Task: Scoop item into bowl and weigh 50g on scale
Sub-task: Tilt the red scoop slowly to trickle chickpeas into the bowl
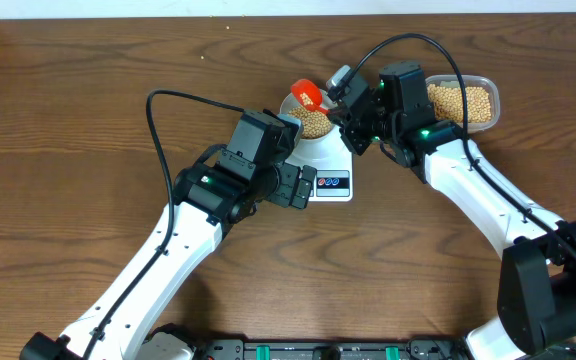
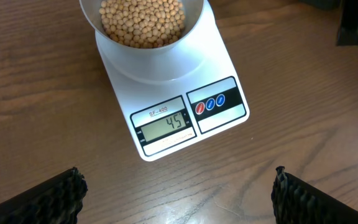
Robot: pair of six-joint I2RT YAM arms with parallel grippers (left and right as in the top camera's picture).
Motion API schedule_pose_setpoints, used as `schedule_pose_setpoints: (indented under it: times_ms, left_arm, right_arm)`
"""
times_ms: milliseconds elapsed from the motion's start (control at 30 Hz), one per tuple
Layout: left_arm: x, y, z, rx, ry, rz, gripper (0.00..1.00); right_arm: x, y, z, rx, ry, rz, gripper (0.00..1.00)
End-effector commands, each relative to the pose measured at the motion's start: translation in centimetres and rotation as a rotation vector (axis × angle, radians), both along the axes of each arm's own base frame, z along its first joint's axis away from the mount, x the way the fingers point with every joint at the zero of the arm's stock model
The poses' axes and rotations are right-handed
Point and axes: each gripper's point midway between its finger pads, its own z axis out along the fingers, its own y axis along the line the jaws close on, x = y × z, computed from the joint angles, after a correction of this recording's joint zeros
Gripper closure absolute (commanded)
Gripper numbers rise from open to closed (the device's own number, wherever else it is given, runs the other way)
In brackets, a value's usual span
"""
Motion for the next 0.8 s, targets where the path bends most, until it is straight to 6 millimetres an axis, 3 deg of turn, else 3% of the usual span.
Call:
schedule_pose_setpoints:
  times_ms: [0,767]
  left_arm:
    - [-0.16,0.14,-0.55,0.012,0.013,0.003,0.02]
    - [-0.16,0.14,-0.55,0.012,0.013,0.003,0.02]
  right_arm:
    - [0.29,0.32,2.35,-0.005,-0.085,0.034,0.99]
    - [0.67,0.44,2.88,-0.066,-0.200,0.112,0.99]
